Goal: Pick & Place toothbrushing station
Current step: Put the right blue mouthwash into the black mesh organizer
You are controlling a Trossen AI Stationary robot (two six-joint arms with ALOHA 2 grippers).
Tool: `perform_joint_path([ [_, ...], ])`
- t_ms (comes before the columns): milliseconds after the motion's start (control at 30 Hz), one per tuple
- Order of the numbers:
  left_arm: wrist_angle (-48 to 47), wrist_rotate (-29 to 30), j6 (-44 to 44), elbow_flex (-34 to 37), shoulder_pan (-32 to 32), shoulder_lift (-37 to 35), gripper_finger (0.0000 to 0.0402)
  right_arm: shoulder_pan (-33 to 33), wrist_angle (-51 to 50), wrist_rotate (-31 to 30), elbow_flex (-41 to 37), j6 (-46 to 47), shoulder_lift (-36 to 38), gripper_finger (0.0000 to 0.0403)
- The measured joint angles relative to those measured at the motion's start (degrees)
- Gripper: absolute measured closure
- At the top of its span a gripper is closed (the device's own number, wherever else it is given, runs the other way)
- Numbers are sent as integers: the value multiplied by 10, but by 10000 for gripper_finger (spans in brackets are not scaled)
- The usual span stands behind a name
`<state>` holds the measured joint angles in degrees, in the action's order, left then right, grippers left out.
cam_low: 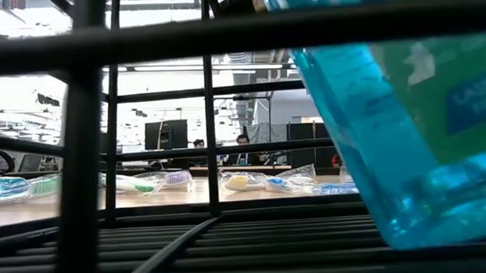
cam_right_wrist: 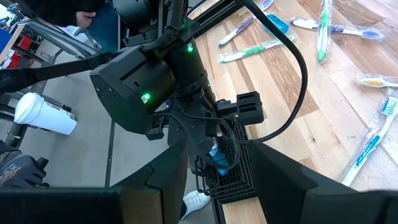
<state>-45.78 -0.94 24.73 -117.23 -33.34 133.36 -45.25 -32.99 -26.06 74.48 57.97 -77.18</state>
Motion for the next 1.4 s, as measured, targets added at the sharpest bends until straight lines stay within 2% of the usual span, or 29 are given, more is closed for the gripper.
perform_joint_path([
  [400, 0, -1, 10, 0, 0, 0, 286, 0, 0, 0, 0, -1, 0, 242],
  [733, 2, 1, 14, -2, 0, -1, 226, 0, 0, 0, 0, -1, 0, 242],
  [1000, 1, 0, 10, -1, 0, -1, 239, 0, 0, 0, 0, 0, 0, 242],
  [1400, -18, 7, 11, 0, 6, -17, 222, 0, 0, 0, 0, 0, 0, 242],
])
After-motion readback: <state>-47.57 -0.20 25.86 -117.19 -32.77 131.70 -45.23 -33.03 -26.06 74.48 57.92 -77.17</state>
